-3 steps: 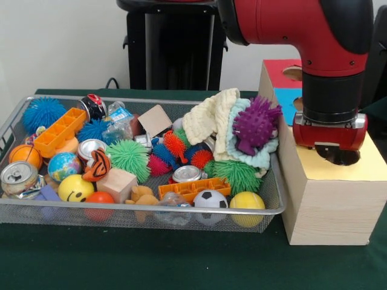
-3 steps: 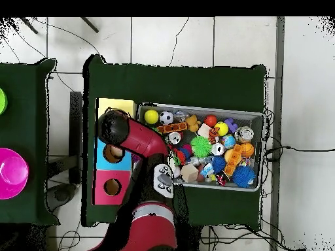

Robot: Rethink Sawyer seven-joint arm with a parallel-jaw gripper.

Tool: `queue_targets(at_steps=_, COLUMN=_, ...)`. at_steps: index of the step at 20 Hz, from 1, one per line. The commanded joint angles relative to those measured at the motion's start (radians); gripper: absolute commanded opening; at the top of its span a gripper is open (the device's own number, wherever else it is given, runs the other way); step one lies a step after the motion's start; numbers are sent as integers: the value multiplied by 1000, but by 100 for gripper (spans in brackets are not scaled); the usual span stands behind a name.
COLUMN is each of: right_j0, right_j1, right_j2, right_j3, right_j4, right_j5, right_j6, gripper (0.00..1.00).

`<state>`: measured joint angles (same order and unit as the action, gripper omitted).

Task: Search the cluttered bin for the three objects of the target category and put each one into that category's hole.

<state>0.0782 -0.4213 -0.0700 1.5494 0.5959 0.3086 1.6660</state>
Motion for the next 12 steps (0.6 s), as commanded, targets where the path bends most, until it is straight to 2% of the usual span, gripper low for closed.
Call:
queue_targets(at_steps=1, right_j0=-40, right_j1=54, right_j2=-11, right_j3=81, right_j4=-7, right_j5=27, right_j6=229, gripper=0)
queue_targets(at_steps=4, right_j0=-53, right_j1=-7, right_j2=-4, right_j3=121, right_j4=-15, right_j5=41, right_j6=212, gripper=0)
queue_targets(at_steps=7, right_j0=-63, right_j1=-35, right_j2=6, right_j3=138, right_j4=-16, right_j5=48, right_j6=201, gripper=0)
queue_targets(at_steps=12, right_j0=-105, right_j1=-130, right_j2=65, right_j3=200, right_j4=-2, right_j5=26, right_j6=177, gripper=0)
